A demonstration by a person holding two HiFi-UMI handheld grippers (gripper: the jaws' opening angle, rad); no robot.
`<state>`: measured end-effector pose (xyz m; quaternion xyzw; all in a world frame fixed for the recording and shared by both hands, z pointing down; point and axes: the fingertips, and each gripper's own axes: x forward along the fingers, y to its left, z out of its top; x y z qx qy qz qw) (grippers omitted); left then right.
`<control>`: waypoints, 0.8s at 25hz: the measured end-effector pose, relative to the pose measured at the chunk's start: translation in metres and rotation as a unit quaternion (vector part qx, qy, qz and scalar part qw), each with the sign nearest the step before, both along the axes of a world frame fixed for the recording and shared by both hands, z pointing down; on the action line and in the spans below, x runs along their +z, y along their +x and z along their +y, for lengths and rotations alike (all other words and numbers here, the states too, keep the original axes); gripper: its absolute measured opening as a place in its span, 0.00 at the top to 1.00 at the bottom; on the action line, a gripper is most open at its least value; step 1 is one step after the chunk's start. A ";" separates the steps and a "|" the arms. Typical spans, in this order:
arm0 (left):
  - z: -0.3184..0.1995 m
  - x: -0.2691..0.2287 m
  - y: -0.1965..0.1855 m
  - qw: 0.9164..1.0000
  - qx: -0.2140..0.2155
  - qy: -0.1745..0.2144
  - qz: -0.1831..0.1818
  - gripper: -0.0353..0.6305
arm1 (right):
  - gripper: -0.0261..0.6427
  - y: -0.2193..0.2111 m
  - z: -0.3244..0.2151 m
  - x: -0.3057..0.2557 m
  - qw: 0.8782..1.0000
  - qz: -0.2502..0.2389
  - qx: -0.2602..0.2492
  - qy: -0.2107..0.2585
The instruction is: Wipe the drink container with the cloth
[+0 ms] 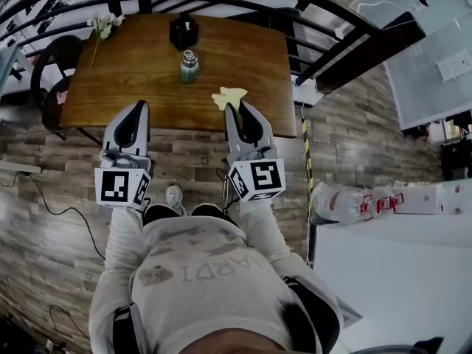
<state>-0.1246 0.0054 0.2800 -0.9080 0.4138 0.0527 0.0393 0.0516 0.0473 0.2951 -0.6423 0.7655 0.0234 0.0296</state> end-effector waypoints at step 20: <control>-0.129 0.017 -0.002 0.997 0.070 -0.008 -0.011 0.94 | 0.85 -0.014 -0.104 0.015 0.998 -0.002 0.057 -0.016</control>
